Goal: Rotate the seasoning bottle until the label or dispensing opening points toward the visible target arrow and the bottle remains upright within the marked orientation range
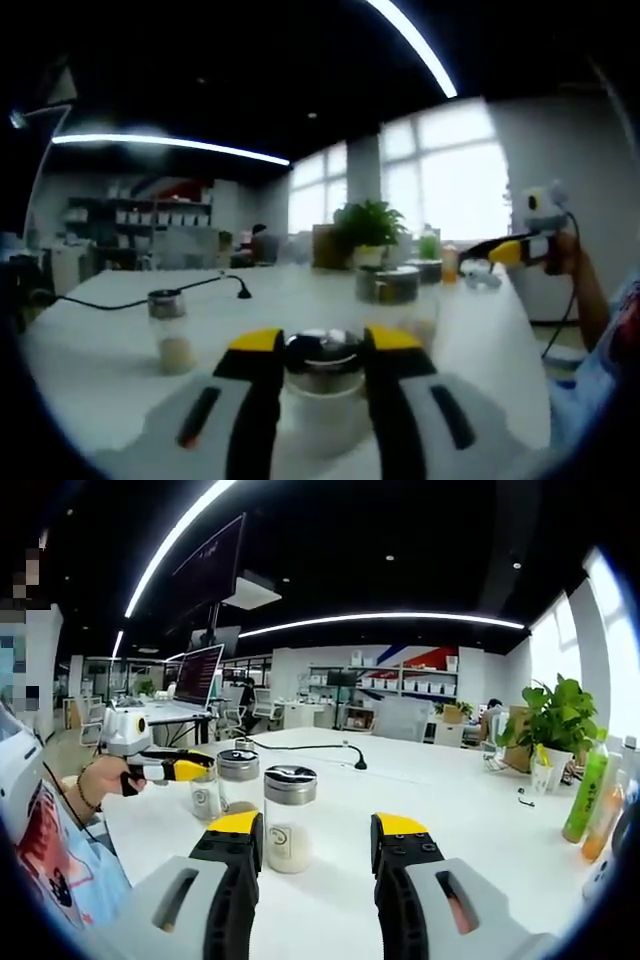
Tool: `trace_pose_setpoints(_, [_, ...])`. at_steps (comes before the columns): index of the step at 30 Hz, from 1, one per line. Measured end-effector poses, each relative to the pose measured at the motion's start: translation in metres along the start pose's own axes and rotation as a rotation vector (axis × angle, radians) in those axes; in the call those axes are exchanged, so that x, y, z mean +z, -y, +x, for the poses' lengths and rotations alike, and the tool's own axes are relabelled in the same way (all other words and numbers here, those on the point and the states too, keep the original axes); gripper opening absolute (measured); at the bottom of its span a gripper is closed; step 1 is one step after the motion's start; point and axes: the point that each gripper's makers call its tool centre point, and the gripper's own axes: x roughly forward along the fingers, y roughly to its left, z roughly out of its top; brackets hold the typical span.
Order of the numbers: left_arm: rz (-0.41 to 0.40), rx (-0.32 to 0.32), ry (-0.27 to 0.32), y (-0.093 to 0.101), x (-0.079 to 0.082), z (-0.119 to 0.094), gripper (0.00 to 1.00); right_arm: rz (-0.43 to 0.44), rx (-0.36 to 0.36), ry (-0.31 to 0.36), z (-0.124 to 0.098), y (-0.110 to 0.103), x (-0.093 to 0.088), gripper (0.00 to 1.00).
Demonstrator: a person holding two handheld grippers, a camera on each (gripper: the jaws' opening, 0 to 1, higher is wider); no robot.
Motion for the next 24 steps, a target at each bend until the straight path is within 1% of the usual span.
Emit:
trace_pose_setpoints(2, [0.002, -0.013, 0.0, 0.0, -0.0003, -0.0004, 0.33, -0.01, 0.005, 0.005, -0.001, -0.0009, 0.0, 0.43])
trace_pose_setpoints(5, [0.001, -0.029, 0.0, -0.0003, -0.0006, -0.0004, 0.33, -0.005, -0.013, 0.022, -0.0027, 0.0039, 0.0027, 0.43])
trace_pose_setpoints(10, [-0.04, -0.076, 0.007, -0.0019, -0.0014, 0.0001, 0.33, -0.004, -0.011, 0.022, -0.0036, 0.0028, 0.0026, 0.43])
trace_pose_setpoints(13, [-0.036, -0.092, 0.004, -0.0023, -0.0013, 0.0005, 0.33, -0.004, -0.008, 0.015, -0.0026, 0.0021, 0.0009, 0.43])
trace_pose_setpoints(17, [-0.034, -0.126, -0.009, -0.0049, -0.0021, 0.0032, 0.33, 0.002, -0.01, 0.01, -0.0011, 0.0033, -0.0006, 0.43])
trace_pose_setpoints(19, [-0.02, -0.151, -0.02, -0.0043, -0.0032, 0.0041, 0.33, 0.004, -0.021, 0.014, -0.0006, 0.0052, 0.0001, 0.45])
trace_pose_setpoints(24, [-0.017, -0.19, -0.048, -0.0051, -0.0041, 0.0053, 0.33, 0.009, -0.025, 0.011, 0.0005, 0.0074, -0.001, 0.45])
